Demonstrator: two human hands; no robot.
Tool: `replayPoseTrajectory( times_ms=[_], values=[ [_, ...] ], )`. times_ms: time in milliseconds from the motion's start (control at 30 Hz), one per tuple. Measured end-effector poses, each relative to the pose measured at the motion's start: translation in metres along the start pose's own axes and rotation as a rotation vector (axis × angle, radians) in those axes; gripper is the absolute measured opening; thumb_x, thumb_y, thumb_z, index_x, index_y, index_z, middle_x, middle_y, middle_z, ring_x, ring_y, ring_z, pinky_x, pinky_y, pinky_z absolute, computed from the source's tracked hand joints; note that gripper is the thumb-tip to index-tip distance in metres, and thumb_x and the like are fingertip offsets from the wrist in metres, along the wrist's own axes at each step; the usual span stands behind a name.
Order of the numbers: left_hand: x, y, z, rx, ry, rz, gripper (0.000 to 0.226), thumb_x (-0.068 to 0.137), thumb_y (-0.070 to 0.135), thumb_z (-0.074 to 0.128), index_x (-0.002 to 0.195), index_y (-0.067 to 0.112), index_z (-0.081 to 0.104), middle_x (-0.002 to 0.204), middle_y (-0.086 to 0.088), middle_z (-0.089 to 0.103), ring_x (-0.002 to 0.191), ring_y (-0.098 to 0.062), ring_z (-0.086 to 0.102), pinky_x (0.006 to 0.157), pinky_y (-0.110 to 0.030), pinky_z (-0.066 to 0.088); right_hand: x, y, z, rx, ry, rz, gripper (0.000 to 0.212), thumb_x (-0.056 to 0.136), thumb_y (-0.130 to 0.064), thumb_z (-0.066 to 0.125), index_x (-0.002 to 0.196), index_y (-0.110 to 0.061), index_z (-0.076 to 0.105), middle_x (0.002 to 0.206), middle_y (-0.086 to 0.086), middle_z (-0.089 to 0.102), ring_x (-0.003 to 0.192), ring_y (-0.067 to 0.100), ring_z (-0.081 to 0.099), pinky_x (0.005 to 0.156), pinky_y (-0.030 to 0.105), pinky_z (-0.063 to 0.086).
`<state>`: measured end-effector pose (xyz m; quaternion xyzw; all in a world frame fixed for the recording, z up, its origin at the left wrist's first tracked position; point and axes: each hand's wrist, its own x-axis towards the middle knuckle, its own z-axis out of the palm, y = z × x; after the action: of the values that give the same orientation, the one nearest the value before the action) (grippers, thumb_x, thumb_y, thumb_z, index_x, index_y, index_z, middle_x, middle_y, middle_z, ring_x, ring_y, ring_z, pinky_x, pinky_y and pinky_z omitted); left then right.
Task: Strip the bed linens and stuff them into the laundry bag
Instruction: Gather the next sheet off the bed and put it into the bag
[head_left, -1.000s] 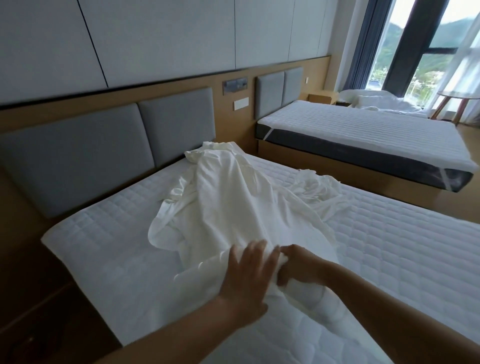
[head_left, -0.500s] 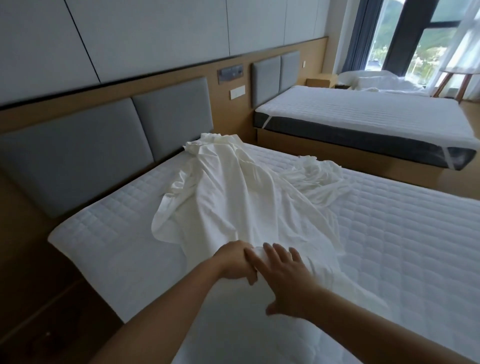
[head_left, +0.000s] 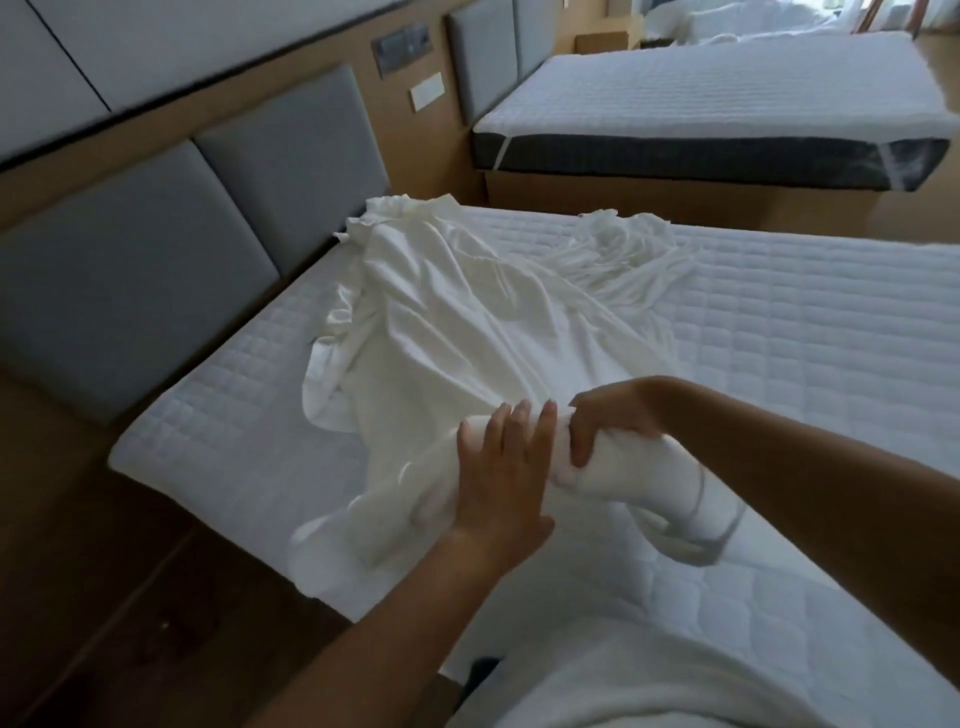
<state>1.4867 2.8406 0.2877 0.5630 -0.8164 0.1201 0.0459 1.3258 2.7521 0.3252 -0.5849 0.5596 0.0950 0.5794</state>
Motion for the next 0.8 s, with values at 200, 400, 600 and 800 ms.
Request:
replayPoseTrajectory(
  times_ms=[200,400,600,800],
  values=[
    [0.001,-0.026,0.031,-0.219,0.075,-0.018,0.025,0.073,0.033,0.049,0.089,0.015,0.055,0.076,-0.003,0.062,0.063,-0.029,0.062,0.053,-0.027,0.037,0.005,-0.002,0.038,-0.036,-0.039,0.011,0.056,0.076,-0.034,0.071,0.125,-0.013,0.056,0.108,0.008,0.064,0.100,0.027,0.060,0.082,0.033,0.049],
    [0.013,-0.042,0.027,-0.631,-0.663,-0.270,0.020,0.062,0.023,0.080,0.073,0.024,0.063,0.080,0.005,0.068,0.073,-0.015,0.061,0.062,-0.030,0.048,0.003,0.033,0.101,-1.062,0.548,-0.385,0.125,0.068,-0.061,0.072,0.147,-0.031,-0.020,0.155,0.012,0.009,0.141,0.035,0.015,0.113,0.051,0.017],
    [0.026,-0.047,0.004,-0.906,-0.977,-0.358,0.045,0.056,0.027,0.082,0.098,0.018,0.070,0.092,-0.004,0.072,0.084,-0.022,0.069,0.076,-0.034,0.056,0.018,0.049,0.091,-0.653,0.757,-0.579,0.058,0.073,-0.035,0.065,0.127,-0.024,0.047,0.105,0.004,0.064,0.089,0.028,0.063,0.074,0.034,0.049],
    [0.005,-0.006,-0.002,-0.606,-0.544,-0.335,0.092,0.064,0.043,0.079,0.140,0.023,0.032,0.134,-0.003,0.041,0.126,-0.023,0.041,0.102,-0.041,0.040,0.009,0.021,0.043,-0.136,0.144,-0.156,0.035,0.058,-0.009,0.074,0.092,-0.013,0.066,0.081,0.000,0.062,0.078,0.019,0.058,0.065,0.026,0.046]
  ],
)
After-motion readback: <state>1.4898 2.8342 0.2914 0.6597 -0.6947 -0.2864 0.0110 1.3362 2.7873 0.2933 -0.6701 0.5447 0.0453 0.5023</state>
